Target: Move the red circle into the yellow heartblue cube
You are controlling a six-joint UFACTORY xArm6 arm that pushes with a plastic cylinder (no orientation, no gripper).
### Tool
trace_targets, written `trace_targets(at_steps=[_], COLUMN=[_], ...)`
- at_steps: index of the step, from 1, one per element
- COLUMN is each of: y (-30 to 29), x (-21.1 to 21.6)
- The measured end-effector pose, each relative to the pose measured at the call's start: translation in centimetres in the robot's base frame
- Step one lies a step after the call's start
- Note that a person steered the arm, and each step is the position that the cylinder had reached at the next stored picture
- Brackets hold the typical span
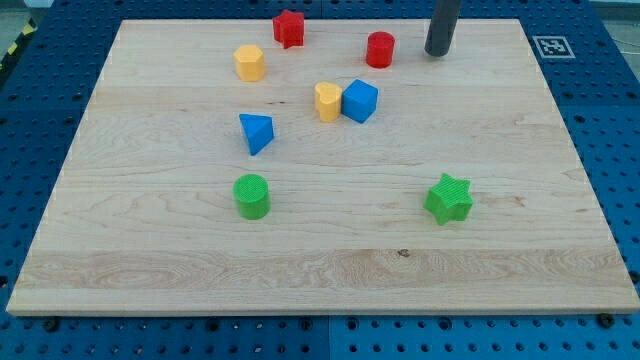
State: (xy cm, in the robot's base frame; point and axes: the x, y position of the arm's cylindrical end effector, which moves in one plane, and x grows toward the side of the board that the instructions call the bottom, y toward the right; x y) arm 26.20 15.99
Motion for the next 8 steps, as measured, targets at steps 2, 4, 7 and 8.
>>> trace_targets(at_steps=[2, 4, 7, 8], y=[-0.4, -6.0, -8.2, -8.9], x=[0.0, -1.1, 0.1, 0.4])
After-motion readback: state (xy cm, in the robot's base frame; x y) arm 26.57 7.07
